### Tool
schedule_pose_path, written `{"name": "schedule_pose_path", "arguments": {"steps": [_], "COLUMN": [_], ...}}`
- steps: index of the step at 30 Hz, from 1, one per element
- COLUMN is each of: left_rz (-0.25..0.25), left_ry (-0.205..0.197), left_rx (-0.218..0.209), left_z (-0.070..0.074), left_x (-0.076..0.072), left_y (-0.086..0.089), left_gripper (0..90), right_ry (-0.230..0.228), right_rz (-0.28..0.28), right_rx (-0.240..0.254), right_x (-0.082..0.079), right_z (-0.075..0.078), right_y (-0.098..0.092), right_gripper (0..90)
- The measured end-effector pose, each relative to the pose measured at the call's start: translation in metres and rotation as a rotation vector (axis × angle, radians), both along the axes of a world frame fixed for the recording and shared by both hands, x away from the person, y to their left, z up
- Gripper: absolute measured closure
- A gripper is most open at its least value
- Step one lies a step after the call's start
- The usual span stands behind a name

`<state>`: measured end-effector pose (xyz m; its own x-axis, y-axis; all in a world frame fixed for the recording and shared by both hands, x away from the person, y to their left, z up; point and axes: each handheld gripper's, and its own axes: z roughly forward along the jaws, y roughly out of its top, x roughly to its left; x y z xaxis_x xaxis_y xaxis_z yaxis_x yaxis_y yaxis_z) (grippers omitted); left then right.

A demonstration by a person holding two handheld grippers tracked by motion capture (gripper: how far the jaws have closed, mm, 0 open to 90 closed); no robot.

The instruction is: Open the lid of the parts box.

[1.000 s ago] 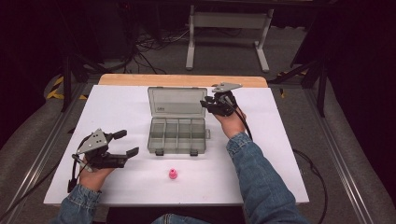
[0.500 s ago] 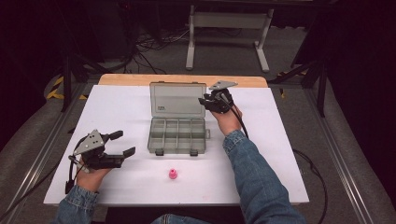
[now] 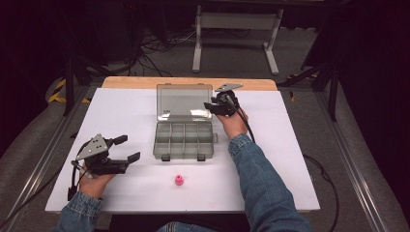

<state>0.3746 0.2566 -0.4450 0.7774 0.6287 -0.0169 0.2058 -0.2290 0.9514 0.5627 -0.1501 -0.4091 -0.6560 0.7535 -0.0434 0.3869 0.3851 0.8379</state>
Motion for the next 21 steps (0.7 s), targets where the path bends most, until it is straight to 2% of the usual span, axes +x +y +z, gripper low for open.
{"name": "schedule_pose_path", "arguments": {"steps": [21], "left_rz": [0.000], "left_ry": [0.000], "left_rx": [0.006], "left_z": [-0.001], "left_x": [0.001], "left_y": [0.000], "left_gripper": [17.4], "right_ry": [0.107], "right_rz": [-0.001], "right_rx": [0.006], "right_x": [0.008], "right_z": [-0.020], "right_y": [0.000], "right_gripper": [48.0]}}
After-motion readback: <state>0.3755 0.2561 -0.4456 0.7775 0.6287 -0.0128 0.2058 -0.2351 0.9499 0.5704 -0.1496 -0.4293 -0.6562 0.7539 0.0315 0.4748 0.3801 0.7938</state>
